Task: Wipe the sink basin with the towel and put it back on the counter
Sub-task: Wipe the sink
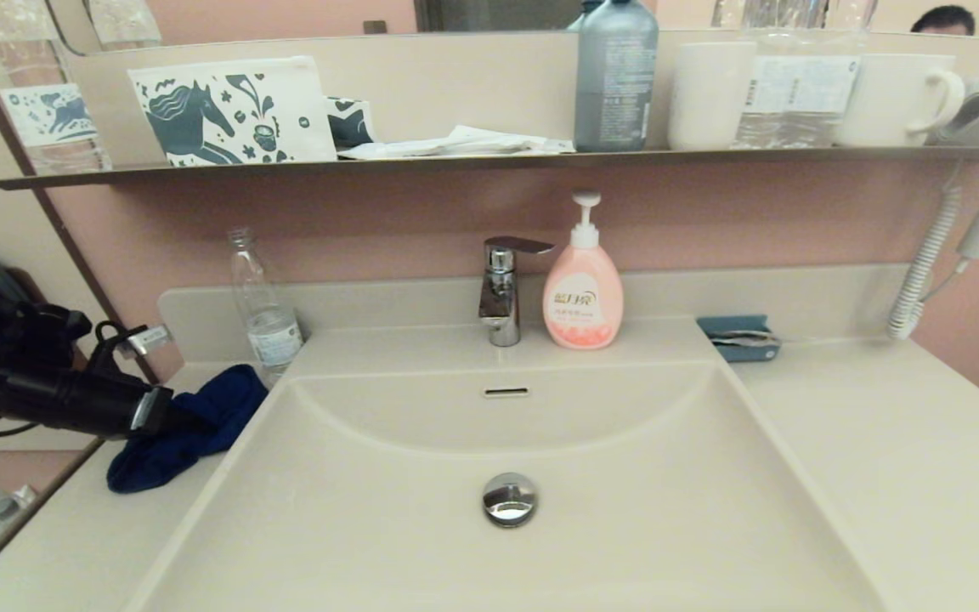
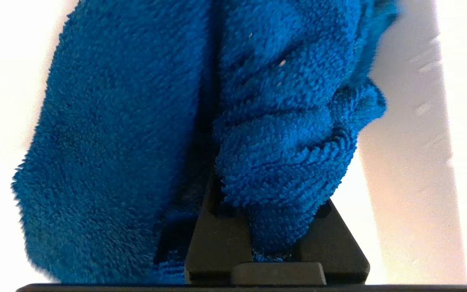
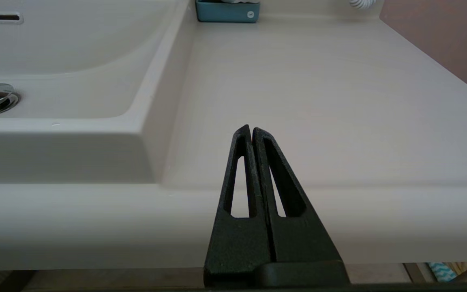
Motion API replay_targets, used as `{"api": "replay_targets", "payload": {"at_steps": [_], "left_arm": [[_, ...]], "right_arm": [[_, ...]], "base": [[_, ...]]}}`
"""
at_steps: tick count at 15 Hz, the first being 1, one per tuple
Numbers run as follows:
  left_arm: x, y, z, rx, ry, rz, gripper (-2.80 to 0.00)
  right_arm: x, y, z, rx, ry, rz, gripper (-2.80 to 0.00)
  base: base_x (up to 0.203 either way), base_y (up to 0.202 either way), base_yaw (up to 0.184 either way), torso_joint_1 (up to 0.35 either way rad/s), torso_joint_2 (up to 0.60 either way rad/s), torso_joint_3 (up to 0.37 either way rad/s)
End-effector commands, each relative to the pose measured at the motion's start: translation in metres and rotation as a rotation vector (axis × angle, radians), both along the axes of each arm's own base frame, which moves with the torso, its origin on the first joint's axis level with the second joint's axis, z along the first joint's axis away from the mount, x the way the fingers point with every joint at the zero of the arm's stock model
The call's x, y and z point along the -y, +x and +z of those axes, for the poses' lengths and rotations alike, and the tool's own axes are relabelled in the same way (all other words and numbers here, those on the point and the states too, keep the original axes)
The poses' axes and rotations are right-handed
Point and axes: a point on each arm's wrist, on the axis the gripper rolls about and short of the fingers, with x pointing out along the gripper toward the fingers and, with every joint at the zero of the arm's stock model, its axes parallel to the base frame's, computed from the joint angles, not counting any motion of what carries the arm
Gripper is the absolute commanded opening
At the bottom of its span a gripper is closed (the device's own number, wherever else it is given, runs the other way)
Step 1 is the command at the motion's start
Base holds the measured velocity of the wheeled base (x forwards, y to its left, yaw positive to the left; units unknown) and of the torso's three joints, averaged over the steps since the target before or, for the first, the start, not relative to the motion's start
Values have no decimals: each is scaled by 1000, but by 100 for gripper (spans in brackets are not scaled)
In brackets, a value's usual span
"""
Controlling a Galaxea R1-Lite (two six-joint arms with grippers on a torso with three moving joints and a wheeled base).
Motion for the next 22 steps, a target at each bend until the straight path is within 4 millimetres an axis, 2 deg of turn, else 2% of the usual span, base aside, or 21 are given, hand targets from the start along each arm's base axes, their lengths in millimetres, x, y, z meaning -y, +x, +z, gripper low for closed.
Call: {"api": "replay_targets", "payload": {"at_steps": [1, 4, 7, 10, 14, 18, 22], "left_arm": [[-4, 9, -27, -24, -86, -16, -280], [-7, 20, -28, 32, -159, -37, -280], [8, 19, -32, -22, -189, -66, -280], [15, 16, -28, -53, -199, -78, -280], [15, 3, -19, -143, -147, -63, -280], [4, -18, -18, -185, -123, -94, -280], [2, -36, -16, -230, -102, -70, -280]], "right_arm": [[0, 0, 0, -1, -1, 1, -280], [0, 0, 0, -1, -1, 1, -280], [0, 0, 0, -1, -1, 1, -280], [0, 0, 0, -1, -1, 1, -280], [0, 0, 0, 0, -1, 1, -280], [0, 0, 0, 0, -1, 1, -280], [0, 0, 0, 0, -1, 1, -280]], "base": [[0, 0, 0, 0, 0, 0], [0, 0, 0, 0, 0, 0], [0, 0, 0, 0, 0, 0], [0, 0, 0, 0, 0, 0], [0, 0, 0, 0, 0, 0], [0, 0, 0, 0, 0, 0], [0, 0, 0, 0, 0, 0]]}}
